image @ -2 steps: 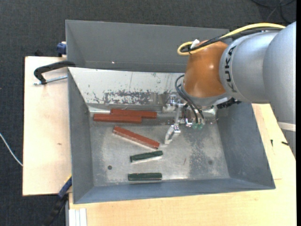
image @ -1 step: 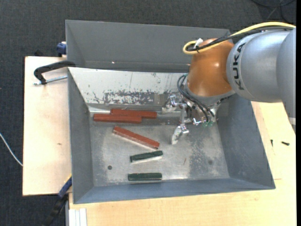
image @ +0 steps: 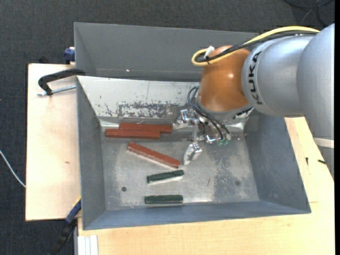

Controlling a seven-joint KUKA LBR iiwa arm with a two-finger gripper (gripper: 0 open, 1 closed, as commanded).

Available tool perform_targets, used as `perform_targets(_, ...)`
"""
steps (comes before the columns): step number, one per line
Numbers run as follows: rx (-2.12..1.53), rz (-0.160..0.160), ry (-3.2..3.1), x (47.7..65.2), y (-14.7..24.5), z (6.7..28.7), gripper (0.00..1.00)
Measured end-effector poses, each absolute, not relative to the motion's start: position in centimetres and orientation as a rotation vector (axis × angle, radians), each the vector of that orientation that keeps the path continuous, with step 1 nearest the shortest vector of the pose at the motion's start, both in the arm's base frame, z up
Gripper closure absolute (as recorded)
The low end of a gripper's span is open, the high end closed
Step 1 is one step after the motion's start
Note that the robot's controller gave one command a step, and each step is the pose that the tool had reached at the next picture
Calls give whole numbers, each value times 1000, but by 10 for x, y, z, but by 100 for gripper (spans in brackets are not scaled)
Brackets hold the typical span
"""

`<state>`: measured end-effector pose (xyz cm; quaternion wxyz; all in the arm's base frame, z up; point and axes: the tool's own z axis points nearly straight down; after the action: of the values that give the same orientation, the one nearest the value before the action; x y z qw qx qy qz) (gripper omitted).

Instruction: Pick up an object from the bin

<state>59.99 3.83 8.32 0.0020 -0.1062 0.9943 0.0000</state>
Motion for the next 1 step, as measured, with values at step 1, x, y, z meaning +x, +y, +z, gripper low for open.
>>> perform_targets(1,-217,3,3129,600,67,78,0)
